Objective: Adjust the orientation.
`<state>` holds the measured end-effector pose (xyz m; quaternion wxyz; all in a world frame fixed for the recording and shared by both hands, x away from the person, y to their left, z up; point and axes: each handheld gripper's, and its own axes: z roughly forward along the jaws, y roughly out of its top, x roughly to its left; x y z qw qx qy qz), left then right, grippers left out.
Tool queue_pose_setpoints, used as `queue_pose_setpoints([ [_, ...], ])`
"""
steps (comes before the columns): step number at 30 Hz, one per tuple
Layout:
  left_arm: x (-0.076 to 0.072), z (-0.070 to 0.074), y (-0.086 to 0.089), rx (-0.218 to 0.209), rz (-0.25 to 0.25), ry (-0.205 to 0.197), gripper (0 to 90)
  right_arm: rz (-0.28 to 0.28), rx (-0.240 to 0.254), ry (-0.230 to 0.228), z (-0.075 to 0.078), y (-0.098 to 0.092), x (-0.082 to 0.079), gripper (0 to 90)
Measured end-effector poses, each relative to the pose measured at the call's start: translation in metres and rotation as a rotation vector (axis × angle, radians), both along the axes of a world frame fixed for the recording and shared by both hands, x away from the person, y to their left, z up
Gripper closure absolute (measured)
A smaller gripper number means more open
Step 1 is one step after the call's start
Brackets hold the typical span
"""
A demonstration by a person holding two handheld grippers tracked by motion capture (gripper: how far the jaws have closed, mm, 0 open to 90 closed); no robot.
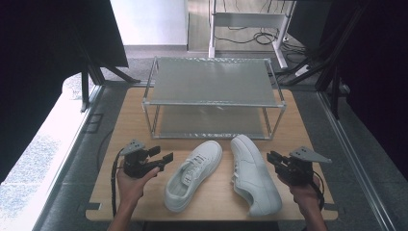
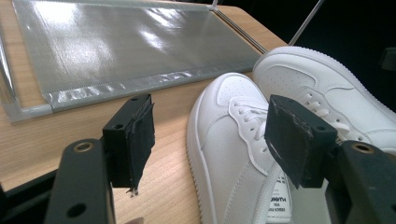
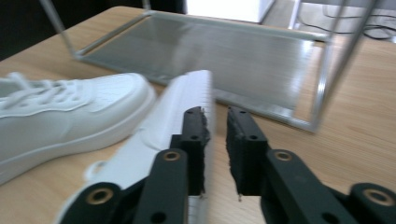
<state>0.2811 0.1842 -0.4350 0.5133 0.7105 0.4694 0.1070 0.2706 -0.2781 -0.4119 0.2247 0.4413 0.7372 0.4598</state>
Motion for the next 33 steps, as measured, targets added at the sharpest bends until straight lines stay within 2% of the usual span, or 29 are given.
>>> queue_pose_setpoints([
  [1, 0.000, 0.000, 0.000, 0.000, 0.005, -0.001, 33.8, 0.028, -0.003, 0.000, 0.001, 0.006, -0.002, 84.1],
  [3, -0.001, 0.000, 0.001, -0.002, 0.014, -0.005, 34.6, 0.041, -0.007, -0.002, 0.002, 0.009, -0.003, 85.7],
  [6, -0.002, 0.001, 0.002, -0.012, 0.026, -0.011, 36.4, 0.102, -0.025, 0.009, 0.000, 0.023, -0.006, 89.1],
  [10, -0.002, 0.001, 0.004, -0.018, 0.029, -0.011, 36.5, 0.146, -0.046, 0.023, -0.003, 0.034, -0.008, 89.5],
  [11, -0.001, 0.001, 0.004, -0.023, 0.026, -0.007, 36.6, 0.174, -0.042, 0.038, -0.005, 0.040, -0.009, 89.5],
  [12, 0.000, -0.001, 0.004, -0.030, 0.012, 0.010, 36.6, 0.189, -0.030, 0.047, -0.005, 0.042, -0.010, 89.6],
  [14, 0.001, -0.002, 0.004, -0.035, 0.011, 0.017, 36.6, 0.207, -0.024, 0.053, -0.006, 0.046, -0.011, 89.6],
  [16, 0.001, -0.003, 0.004, -0.041, 0.014, 0.021, 36.6, 0.230, -0.058, 0.064, -0.010, 0.057, -0.014, 89.6],
  [17, 0.001, -0.003, 0.003, -0.039, 0.013, 0.021, 36.6, 0.230, -0.058, 0.064, -0.010, 0.057, -0.014, 89.6],
  [18, 0.001, -0.002, 0.003, -0.027, 0.016, 0.017, 36.7, 0.246, -0.085, 0.072, -0.013, 0.065, -0.016, 89.6],
  [26, 0.001, -0.002, 0.004, -0.031, 0.014, 0.022, 36.9, 0.295, -0.144, 0.118, -0.025, 0.084, -0.020, 89.6],
  [28, 0.001, -0.003, 0.004, -0.031, 0.014, 0.024, 36.9, 0.286, -0.182, 0.122, -0.028, 0.087, -0.020, 89.6],
  [33, 0.002, -0.004, 0.003, -0.032, 0.010, 0.032, 37.1, 0.256, -0.212, 0.136, -0.032, 0.085, -0.019, 89.6],
])
